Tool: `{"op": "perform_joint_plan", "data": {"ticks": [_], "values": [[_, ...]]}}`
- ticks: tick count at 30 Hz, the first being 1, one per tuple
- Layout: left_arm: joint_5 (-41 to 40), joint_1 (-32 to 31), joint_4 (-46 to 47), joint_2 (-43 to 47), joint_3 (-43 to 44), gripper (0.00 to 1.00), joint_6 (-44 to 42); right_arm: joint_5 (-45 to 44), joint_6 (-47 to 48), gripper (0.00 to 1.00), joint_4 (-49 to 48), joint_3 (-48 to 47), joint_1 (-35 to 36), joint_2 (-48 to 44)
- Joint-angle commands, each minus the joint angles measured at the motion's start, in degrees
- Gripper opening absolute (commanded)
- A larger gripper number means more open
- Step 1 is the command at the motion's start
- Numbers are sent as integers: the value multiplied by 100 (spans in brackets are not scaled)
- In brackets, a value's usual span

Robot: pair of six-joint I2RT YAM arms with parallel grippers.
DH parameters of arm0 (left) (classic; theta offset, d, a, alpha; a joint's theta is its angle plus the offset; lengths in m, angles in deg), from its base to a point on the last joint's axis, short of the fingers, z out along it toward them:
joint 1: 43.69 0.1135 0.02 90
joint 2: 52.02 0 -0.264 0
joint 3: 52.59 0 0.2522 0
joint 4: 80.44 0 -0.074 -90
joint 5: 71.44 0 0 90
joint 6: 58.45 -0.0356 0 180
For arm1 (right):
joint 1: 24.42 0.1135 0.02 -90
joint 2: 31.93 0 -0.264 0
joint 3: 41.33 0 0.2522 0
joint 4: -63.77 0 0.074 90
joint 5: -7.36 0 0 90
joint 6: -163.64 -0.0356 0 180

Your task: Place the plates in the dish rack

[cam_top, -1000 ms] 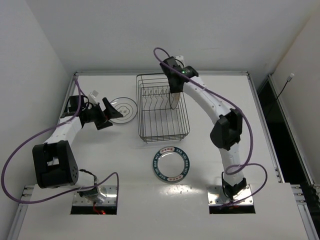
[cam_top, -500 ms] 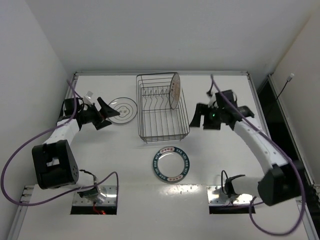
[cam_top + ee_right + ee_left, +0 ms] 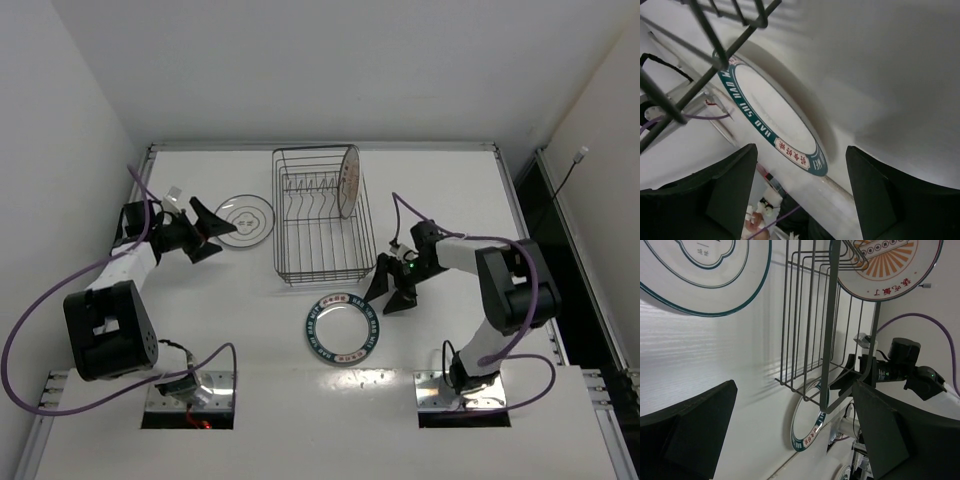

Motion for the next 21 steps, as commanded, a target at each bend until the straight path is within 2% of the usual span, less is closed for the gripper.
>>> {"op": "perform_joint_plan", "data": {"ticks": [1, 8, 14, 21], "values": [[136, 94, 122, 180, -112, 100, 31, 302, 118, 67, -388, -284, 31, 345], [136, 208, 17, 233, -61, 100, -22, 241, 293, 48, -309, -408, 31, 813], [136, 261, -36, 233, -60, 100, -22, 188, 408, 43, -196, -285, 102, 918], [136, 261, -150, 180, -60, 100, -180, -22, 742, 32, -63, -110, 268, 918]]}}
